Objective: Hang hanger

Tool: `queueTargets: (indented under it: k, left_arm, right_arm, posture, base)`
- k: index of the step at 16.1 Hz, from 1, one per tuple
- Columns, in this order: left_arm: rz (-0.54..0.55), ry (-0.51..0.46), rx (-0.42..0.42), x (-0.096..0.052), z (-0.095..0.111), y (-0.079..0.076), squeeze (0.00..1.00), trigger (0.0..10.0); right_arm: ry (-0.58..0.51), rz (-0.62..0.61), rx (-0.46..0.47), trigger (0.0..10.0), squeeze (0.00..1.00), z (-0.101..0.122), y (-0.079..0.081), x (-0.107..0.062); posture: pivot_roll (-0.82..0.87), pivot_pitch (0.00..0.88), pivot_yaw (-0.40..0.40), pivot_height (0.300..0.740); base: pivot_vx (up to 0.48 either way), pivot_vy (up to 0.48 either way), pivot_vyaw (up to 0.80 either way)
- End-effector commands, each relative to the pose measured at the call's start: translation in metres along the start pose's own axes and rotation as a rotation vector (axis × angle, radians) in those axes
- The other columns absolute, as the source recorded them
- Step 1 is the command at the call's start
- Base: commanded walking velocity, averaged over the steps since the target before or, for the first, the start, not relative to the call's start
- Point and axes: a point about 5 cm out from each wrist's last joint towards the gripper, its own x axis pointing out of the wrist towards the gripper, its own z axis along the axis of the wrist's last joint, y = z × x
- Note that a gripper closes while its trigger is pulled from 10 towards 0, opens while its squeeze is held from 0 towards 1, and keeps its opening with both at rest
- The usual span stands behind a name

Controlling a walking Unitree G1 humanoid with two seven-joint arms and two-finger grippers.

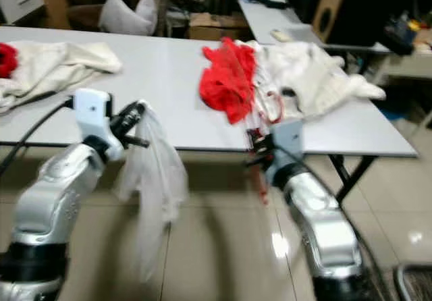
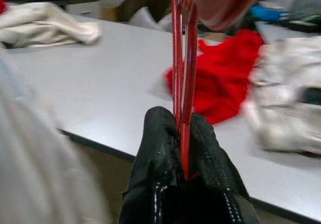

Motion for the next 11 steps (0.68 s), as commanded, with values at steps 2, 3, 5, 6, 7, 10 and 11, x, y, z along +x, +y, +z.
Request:
queueTargets:
  k: [2, 3, 5, 6, 7, 10, 11]
  left_arm:
    - [-0.030, -0.025, 0.001, 0.003, 0.006, -0.005, 0.00, 10.0]
    - [-0.031, -0.026, 0.001, 0.003, 0.006, -0.006, 0.00, 10.0]
    - [-0.032, -0.028, 0.001, 0.004, 0.006, -0.006, 0.00, 10.0]
    - [-0.033, -0.029, 0.001, 0.004, 0.006, -0.006, 0.00, 10.0]
    - [-0.030, -0.026, 0.009, 0.003, 0.004, -0.004, 0.00, 10.0]
    - [-0.027, -0.019, 0.014, 0.001, 0.001, -0.003, 0.00, 10.0]
    - [-0.027, -0.017, 0.014, 0.000, 0.000, -0.004, 0.00, 10.0]
  right_arm:
    - [-0.010, -0.032, -0.014, 10.0, 0.00, 0.001, -0.005, -0.005]
    - [-0.008, -0.027, -0.012, 10.0, 0.00, 0.000, -0.003, -0.005]
    - [-0.008, -0.019, -0.011, 10.0, 0.00, 0.000, -0.001, -0.004]
    - [-0.008, -0.014, -0.011, 10.0, 0.00, 0.000, -0.001, -0.003]
    - [-0.007, -0.005, -0.012, 10.0, 0.00, -0.001, 0.002, -0.002]
    - [0.010, -0.059, 0.006, 10.0, 0.00, -0.007, 0.003, -0.001]
    - [0.018, -0.098, 0.019, 10.0, 0.00, -0.010, 0.001, -0.001]
  posture:
    - [-0.16, 0.000, -0.036, 0.740]
    - [-0.15, 0.000, -0.040, 0.740]
    - [-0.15, 0.000, -0.042, 0.740]
    - [-0.15, 0.000, -0.045, 0.740]
    - [-0.15, 0.000, -0.049, 0.740]
    - [-0.15, 0.000, -0.054, 0.740]
    - [-0.15, 0.000, -0.056, 0.740]
  base:
    - [0.351, 0.000, 0.00]
    - [0.352, 0.000, 0.00]
    - [0.351, 0.000, 0.00]
    - [0.349, 0.000, 0.00]
    - [0.356, 0.000, 0.00]
    - [0.350, 0.000, 0.00]
    - [0.352, 0.000, 0.00]
